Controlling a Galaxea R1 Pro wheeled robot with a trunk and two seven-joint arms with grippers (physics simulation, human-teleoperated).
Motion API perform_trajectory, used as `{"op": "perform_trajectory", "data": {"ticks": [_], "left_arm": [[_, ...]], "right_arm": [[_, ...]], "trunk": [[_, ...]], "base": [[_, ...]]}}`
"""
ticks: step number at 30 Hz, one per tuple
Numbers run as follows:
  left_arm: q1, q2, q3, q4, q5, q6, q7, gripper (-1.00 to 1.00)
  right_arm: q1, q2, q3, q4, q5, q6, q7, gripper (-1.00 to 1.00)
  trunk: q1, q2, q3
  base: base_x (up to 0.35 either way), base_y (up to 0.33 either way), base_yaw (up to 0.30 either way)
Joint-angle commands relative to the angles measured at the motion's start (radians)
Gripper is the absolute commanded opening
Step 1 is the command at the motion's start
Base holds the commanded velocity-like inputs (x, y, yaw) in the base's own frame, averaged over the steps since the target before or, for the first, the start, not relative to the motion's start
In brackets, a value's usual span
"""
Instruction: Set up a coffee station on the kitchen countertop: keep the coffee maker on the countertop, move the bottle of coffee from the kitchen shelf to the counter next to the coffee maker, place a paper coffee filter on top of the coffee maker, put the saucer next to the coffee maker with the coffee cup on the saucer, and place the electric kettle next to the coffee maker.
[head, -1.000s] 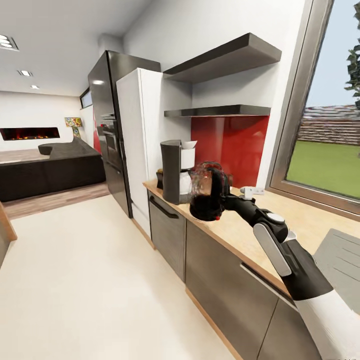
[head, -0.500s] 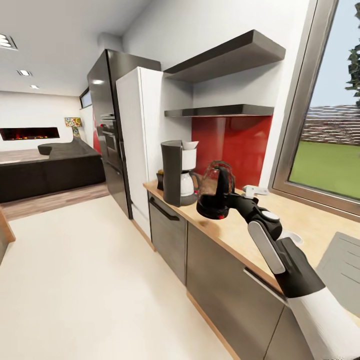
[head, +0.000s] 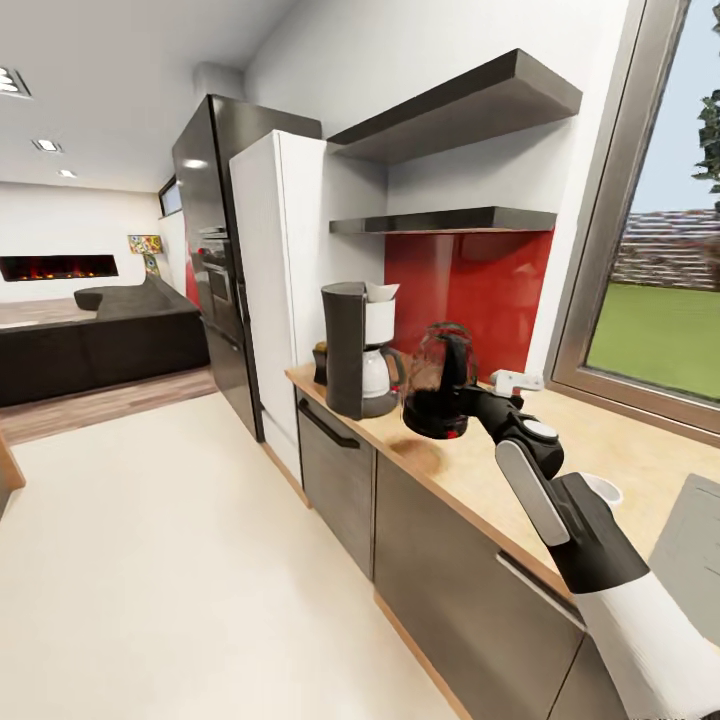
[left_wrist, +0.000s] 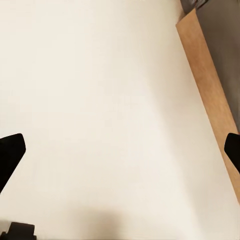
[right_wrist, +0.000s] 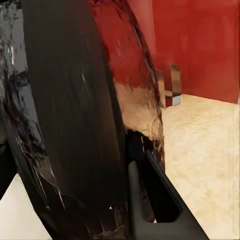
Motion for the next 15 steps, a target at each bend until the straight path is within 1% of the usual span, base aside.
{"op": "perform_trajectory", "data": {"ticks": [1,4,6,8,10,15], "left_arm": [[-0.001,0.001,0.008,0.002,-0.001,-0.001,-0.006,1.00],[-0.001,0.004,0.008,0.002,-0.001,-0.001,-0.006,1.00],[-0.001,0.008,0.009,0.002,-0.001,-0.001,-0.006,1.00],[-0.001,0.009,0.008,0.002,-0.001,-0.001,-0.006,1.00],[-0.001,0.009,0.009,0.003,-0.001,-0.001,-0.006,1.00],[-0.001,0.010,0.008,0.002,-0.001,-0.001,-0.006,1.00]], "right_arm": [[-0.003,0.001,0.003,-0.002,-0.012,-0.001,-0.029,-1.00],[-0.009,0.003,0.003,-0.002,-0.012,0.000,-0.044,-1.00],[-0.027,0.007,0.004,0.018,-0.012,0.001,-0.076,-1.00],[-0.038,0.016,0.004,0.039,-0.012,0.002,-0.095,-1.00],[-0.041,0.019,0.005,0.044,-0.012,0.002,-0.099,-1.00],[-0.044,0.022,0.005,0.053,-0.012,0.002,-0.103,-1.00]], "trunk": [[0.000,-0.001,-0.001],[0.000,-0.001,-0.001],[0.000,-0.001,-0.001],[0.000,-0.001,-0.001],[0.000,-0.001,-0.001],[0.000,-0.001,-0.001]], "base": [[0.011,0.000,0.000],[0.007,0.000,0.000],[0.002,0.000,0.000],[0.000,0.000,0.000],[0.018,0.000,0.000],[0.161,0.000,0.000]]}}
